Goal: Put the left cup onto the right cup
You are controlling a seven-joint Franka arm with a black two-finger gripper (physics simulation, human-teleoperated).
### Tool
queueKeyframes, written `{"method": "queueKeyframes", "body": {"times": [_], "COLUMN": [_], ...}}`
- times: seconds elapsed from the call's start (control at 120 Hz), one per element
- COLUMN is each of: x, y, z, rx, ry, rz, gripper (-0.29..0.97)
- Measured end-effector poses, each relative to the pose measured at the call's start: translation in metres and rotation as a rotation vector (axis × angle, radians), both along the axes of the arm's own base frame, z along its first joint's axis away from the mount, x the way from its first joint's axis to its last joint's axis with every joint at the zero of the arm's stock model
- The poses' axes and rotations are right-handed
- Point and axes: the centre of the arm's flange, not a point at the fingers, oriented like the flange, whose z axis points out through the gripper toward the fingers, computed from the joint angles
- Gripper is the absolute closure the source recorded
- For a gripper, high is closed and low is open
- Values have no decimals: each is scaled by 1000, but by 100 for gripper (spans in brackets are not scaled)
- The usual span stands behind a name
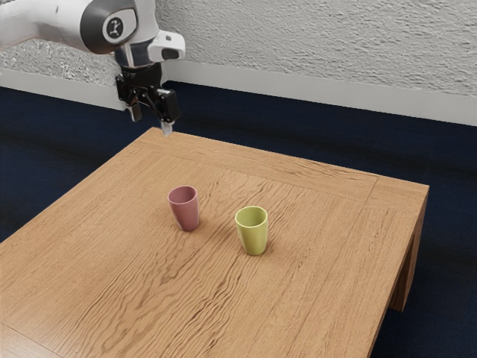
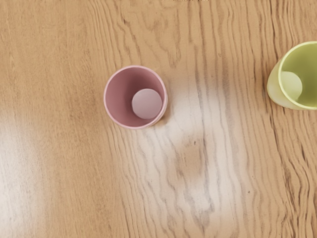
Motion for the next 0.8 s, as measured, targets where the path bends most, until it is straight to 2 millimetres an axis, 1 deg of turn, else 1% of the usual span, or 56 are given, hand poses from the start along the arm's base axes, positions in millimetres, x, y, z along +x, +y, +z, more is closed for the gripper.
{"method": "queueKeyframes", "body": {"times": [0.208, 0.408, 0.675, 0.8], "x": [8, 21, 26, 29], "y": [1, -2, -3, -1], "z": [-20, -44, -76, -93], "rx": [-2, -6, -10, -12], "ry": [2, 9, 18, 25], "rz": [-2, -3, 3, 10], "gripper": [0, 0, 0, 0]}}
